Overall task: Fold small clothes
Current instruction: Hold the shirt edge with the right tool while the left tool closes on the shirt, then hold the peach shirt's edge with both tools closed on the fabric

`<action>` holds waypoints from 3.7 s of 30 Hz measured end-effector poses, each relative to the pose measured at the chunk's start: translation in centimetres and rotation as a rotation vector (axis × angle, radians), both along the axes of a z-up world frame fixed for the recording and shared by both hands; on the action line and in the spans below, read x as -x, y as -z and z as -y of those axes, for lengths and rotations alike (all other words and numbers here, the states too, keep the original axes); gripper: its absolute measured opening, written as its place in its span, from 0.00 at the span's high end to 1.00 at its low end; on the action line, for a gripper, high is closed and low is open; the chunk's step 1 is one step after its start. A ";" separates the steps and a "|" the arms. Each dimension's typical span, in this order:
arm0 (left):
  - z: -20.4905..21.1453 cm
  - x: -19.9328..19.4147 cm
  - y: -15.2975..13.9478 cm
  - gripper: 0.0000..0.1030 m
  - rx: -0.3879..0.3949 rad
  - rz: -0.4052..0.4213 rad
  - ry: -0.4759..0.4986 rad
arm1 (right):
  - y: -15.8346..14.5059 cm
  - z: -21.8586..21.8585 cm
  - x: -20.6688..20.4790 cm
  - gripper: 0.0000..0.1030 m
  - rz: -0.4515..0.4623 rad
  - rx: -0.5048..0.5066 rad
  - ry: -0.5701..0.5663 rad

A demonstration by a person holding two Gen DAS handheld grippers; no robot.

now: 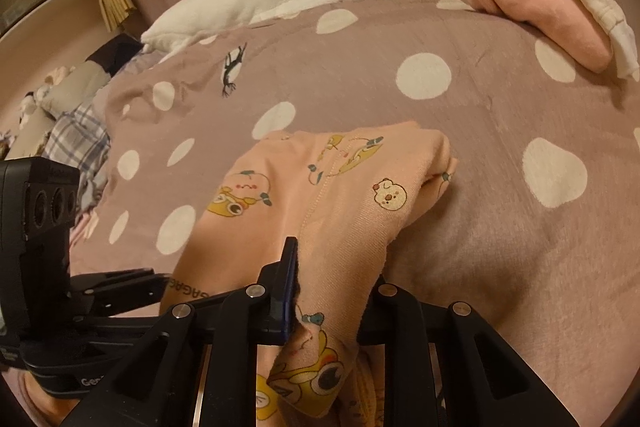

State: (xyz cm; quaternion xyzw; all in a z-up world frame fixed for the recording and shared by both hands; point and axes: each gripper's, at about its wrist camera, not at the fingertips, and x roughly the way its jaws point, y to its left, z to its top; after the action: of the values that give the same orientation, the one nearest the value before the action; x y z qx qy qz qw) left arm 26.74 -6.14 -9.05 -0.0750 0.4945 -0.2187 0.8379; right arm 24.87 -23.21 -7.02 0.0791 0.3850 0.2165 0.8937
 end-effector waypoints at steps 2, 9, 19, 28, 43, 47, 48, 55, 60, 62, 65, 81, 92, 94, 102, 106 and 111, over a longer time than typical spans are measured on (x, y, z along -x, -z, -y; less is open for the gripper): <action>0.0 0.1 -0.2 0.70 0.001 0.003 0.000 | -0.3 -0.2 0.1 0.78 0.008 -0.002 -0.006; -0.2 0.4 -0.4 0.71 0.011 0.009 0.008 | -0.6 -0.4 0.4 0.79 0.024 -0.004 -0.014; -0.4 1.1 -1.0 0.72 0.033 0.034 0.016 | -1.4 0.1 1.5 0.80 0.053 -0.030 -0.008; -0.4 2.3 -2.0 0.72 0.028 0.045 0.021 | -2.1 0.2 2.6 0.80 0.057 -0.035 -0.009; -0.8 6.2 -3.2 0.72 0.024 0.068 0.025 | -3.6 -0.2 5.9 0.82 0.078 -0.047 -0.028; -1.1 7.2 -3.6 0.72 0.023 0.080 0.026 | -3.9 -0.4 6.8 0.82 0.088 -0.048 -0.033; -1.2 7.5 -3.8 0.72 0.022 0.084 0.025 | -3.9 -0.5 7.0 0.82 0.090 -0.050 -0.034; -1.6 8.9 -4.3 0.72 0.015 0.097 0.018 | -4.3 -1.1 8.4 0.82 0.105 -0.051 -0.049; -2.2 9.9 -4.7 0.72 0.012 0.104 0.008 | -4.7 -1.6 9.3 0.82 0.115 -0.050 -0.061; -2.5 10.2 -4.8 0.72 0.013 0.105 0.001 | -4.7 -2.0 9.5 0.82 0.117 -0.048 -0.065; -3.0 10.6 -4.9 0.72 0.014 0.106 -0.008 | -4.7 -2.4 9.8 0.82 0.117 -0.046 -0.073; -5.9 11.8 -4.8 0.72 0.005 0.098 -0.059 | -4.4 -5.6 10.4 0.82 0.112 -0.038 -0.116; -6.8 11.4 -4.0 0.72 -0.003 0.086 -0.074 | -3.7 -6.6 10.4 0.82 0.098 -0.033 -0.128; -6.7 11.3 -3.8 0.72 -0.004 0.081 -0.073 | -3.5 -6.6 10.2 0.82 0.091 -0.033 -0.128; -6.0 10.7 -3.6 0.72 -0.004 0.080 -0.065 | -3.4 -6.3 10.0 0.82 0.086 -0.029 -0.119; -5.7 10.4 -3.4 0.72 -0.004 0.079 -0.060 | -3.3 -5.9 10.0 0.82 0.085 -0.037 -0.110; -5.4 10.3 -2.7 0.72 -0.013 0.062 -0.054 | -2.6 -5.5 9.8 0.82 0.066 -0.043 -0.102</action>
State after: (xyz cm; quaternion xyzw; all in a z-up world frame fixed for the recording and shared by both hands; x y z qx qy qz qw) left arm 16.43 -0.74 -6.39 -0.0762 0.4675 -0.1952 0.8588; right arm 15.03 -17.69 -4.38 0.0716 0.3542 0.2725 0.8917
